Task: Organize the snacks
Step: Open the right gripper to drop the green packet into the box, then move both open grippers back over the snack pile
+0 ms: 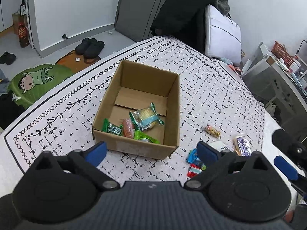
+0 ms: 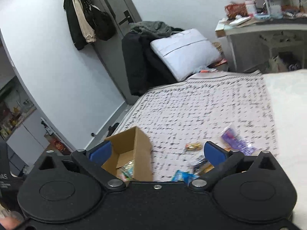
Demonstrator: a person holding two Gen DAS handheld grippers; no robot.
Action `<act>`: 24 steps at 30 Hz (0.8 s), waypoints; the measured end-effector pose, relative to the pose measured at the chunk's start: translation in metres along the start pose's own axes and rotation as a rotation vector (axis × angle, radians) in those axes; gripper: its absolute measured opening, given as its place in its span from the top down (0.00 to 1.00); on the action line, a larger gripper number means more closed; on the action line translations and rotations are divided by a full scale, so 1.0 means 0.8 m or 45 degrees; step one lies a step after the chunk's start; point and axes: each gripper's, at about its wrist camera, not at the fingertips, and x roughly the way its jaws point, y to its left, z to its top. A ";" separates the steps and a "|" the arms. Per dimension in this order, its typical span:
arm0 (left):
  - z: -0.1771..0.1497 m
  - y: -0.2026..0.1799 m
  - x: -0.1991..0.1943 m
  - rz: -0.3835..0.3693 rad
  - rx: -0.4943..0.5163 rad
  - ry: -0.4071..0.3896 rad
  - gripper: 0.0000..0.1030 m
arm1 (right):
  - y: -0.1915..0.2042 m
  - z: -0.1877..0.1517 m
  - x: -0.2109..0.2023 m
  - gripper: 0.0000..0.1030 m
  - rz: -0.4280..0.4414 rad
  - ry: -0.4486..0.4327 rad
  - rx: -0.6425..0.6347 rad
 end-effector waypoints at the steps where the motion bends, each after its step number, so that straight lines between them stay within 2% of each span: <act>1: -0.001 -0.003 -0.003 -0.009 0.001 -0.004 0.02 | -0.003 0.001 -0.005 0.00 -0.011 -0.007 -0.003; 9: -0.012 -0.026 -0.030 -0.053 0.007 -0.061 0.00 | -0.039 -0.001 -0.024 0.00 -0.073 0.007 0.017; 14: -0.023 -0.036 -0.042 -0.071 0.007 -0.096 0.00 | -0.058 -0.005 -0.035 0.00 -0.074 0.009 0.042; 24: -0.049 -0.059 -0.052 -0.052 0.046 -0.120 0.00 | -0.082 -0.017 -0.051 0.00 -0.081 0.025 0.044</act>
